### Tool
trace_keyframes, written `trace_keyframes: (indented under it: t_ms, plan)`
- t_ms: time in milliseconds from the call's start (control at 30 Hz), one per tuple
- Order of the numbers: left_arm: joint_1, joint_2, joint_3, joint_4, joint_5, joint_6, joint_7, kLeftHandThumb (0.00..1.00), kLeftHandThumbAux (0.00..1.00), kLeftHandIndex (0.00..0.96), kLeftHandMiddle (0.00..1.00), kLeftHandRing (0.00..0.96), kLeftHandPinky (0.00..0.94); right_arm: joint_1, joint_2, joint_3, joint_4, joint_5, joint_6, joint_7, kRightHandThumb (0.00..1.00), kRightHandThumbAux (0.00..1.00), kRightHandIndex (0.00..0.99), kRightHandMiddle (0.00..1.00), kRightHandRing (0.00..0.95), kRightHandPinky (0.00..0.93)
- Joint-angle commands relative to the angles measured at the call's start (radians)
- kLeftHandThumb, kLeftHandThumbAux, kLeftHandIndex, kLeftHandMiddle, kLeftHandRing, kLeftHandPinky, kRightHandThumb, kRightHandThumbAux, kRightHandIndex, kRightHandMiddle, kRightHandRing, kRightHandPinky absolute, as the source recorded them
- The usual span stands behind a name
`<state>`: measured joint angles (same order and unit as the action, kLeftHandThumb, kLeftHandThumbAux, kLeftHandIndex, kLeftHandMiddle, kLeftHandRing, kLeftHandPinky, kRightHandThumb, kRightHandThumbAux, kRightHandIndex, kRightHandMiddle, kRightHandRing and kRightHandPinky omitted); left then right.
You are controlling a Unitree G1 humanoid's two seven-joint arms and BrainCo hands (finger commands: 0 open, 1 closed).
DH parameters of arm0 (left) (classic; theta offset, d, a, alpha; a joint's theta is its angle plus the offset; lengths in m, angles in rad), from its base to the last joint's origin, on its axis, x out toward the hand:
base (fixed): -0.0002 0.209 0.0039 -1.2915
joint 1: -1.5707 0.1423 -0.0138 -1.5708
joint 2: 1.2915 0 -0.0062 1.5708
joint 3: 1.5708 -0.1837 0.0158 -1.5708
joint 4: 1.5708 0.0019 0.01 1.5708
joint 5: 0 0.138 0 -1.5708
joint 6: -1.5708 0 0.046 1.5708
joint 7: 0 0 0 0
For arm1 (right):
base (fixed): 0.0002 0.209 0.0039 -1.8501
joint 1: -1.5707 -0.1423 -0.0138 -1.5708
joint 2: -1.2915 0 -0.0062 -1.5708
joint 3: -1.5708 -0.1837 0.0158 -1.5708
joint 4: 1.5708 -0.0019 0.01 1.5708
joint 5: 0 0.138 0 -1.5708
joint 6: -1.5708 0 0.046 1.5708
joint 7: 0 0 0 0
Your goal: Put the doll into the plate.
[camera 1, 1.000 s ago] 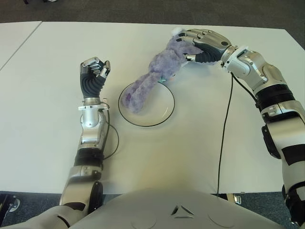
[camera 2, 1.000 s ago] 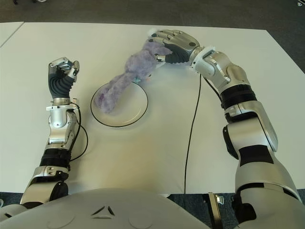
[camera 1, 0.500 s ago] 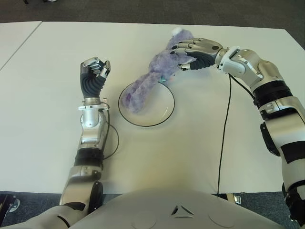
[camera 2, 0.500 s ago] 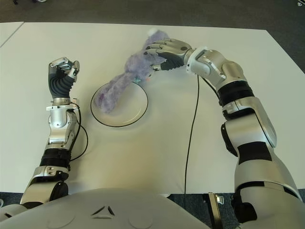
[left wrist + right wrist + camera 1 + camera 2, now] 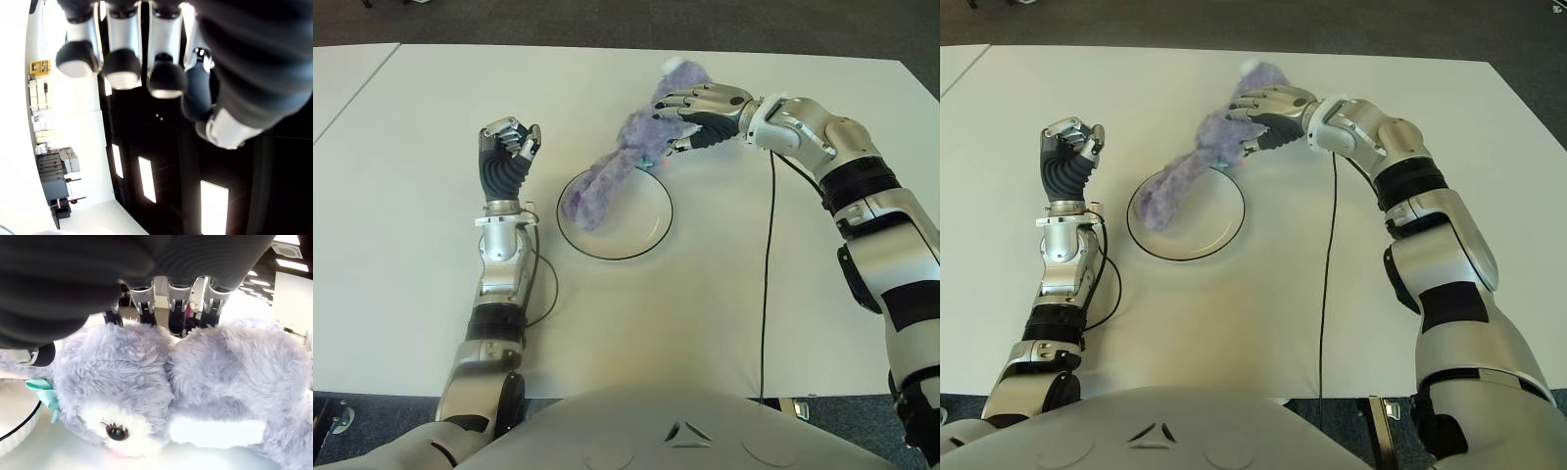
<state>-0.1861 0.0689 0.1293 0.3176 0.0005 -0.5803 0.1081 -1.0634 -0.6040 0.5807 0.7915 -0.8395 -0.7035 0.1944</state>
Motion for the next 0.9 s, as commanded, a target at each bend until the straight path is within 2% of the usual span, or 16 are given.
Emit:
trace_keyframes:
  t_ms: [33,233,533,900]
  plan:
    - [0.177,-0.065,-0.026,0.132,0.014,0.012,0.007,0.716,0.705,0.444,0.863,0.880,0.873,-0.014,0.034,0.045,0.013,-0.047,0.006,0.025,0.542,0.160,0.000,0.000,0.000,0.000]
    - [0.177,-0.065,-0.027,0.134,0.016,0.008,0.009,0.716,0.705,0.444,0.863,0.881,0.873,-0.026,0.045,0.057,0.017,-0.068,0.016,0.016,0.540,0.161,0.000,0.000,0.000,0.000]
    - [0.177,-0.063,-0.028,0.135,0.022,0.004,0.016,0.715,0.706,0.444,0.864,0.880,0.871,-0.040,0.061,0.048,0.023,-0.050,0.021,0.015,0.525,0.160,0.000,0.000,0.000,0.000]
    - [0.176,-0.059,-0.028,0.140,0.014,0.000,0.011,0.715,0.705,0.444,0.863,0.880,0.872,-0.056,0.059,0.034,0.039,-0.042,0.022,-0.005,0.508,0.148,0.000,0.000,0.000,0.000]
